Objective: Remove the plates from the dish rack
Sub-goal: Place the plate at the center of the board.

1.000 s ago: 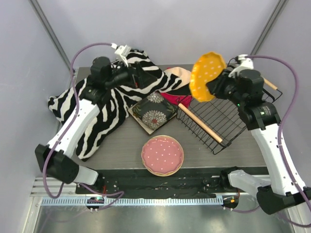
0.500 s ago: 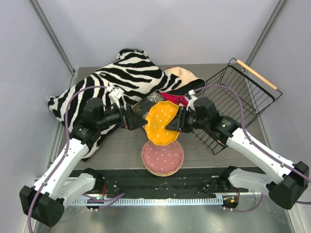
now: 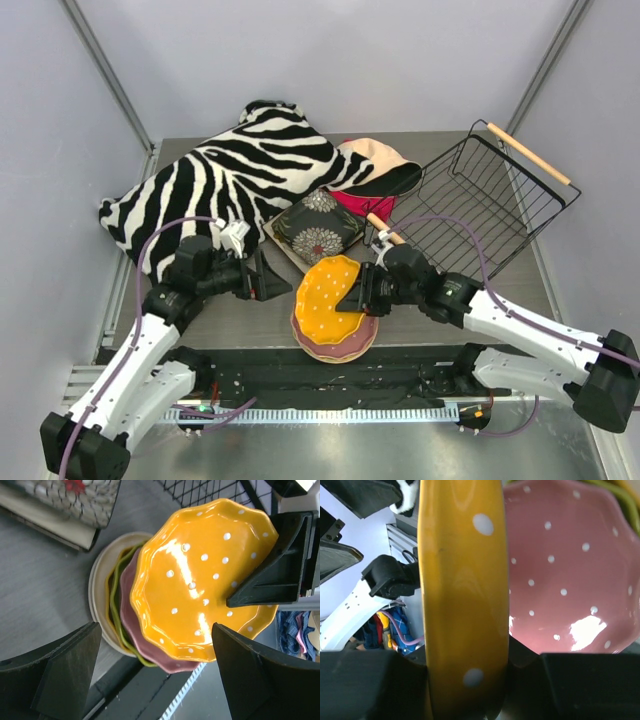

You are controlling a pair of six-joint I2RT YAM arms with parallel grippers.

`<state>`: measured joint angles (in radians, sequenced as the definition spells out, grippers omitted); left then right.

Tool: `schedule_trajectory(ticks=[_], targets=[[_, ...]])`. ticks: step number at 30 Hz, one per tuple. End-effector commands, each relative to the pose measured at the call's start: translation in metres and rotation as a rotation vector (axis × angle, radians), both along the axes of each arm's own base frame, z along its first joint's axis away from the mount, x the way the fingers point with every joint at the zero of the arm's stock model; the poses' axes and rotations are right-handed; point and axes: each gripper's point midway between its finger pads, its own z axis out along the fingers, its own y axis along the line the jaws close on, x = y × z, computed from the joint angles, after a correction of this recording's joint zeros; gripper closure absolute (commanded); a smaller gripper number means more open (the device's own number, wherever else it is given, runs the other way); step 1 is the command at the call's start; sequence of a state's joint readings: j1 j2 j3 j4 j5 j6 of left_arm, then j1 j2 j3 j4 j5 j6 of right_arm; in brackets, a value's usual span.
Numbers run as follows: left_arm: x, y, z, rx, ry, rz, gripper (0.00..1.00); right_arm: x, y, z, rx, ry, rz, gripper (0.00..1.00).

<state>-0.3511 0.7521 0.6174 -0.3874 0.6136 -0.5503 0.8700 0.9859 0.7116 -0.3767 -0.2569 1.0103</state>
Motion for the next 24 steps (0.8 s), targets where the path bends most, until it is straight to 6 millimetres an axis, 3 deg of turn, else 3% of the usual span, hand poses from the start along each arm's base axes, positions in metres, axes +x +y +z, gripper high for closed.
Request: schedule_trajectory(ticks=[1, 3, 9, 13, 18, 24], targets=[[-0.013, -0.003, 0.003, -0.038, 0.021, -0.033, 0.04, 0.007, 0.025, 0.057, 0.23, -0.078, -0.044, 0.99], [-0.014, -0.001, -0.002, -0.028, 0.036, -0.022, 0.04, 0.001, 0.024, 0.056, 0.24, -0.055, -0.064, 0.99], [-0.003, 0.002, -0.027, 0.023, 0.118, 0.056, 0.07, -0.012, 0.017, 0.026, 0.254, 0.05, -0.127, 0.98], [-0.003, -0.002, -0.04, 0.063, 0.134, 0.075, 0.1, -0.017, 0.004, 0.002, 0.14, 0.07, -0.149, 0.82], [-0.005, -0.014, -0.051, 0.073, 0.127, 0.074, 0.11, -0.022, -0.005, -0.015, 0.035, 0.087, -0.139, 0.66], [-0.008, -0.028, -0.071, 0.157, 0.115, 0.042, 0.11, -0.028, -0.013, -0.034, -0.069, 0.108, -0.122, 0.55]])
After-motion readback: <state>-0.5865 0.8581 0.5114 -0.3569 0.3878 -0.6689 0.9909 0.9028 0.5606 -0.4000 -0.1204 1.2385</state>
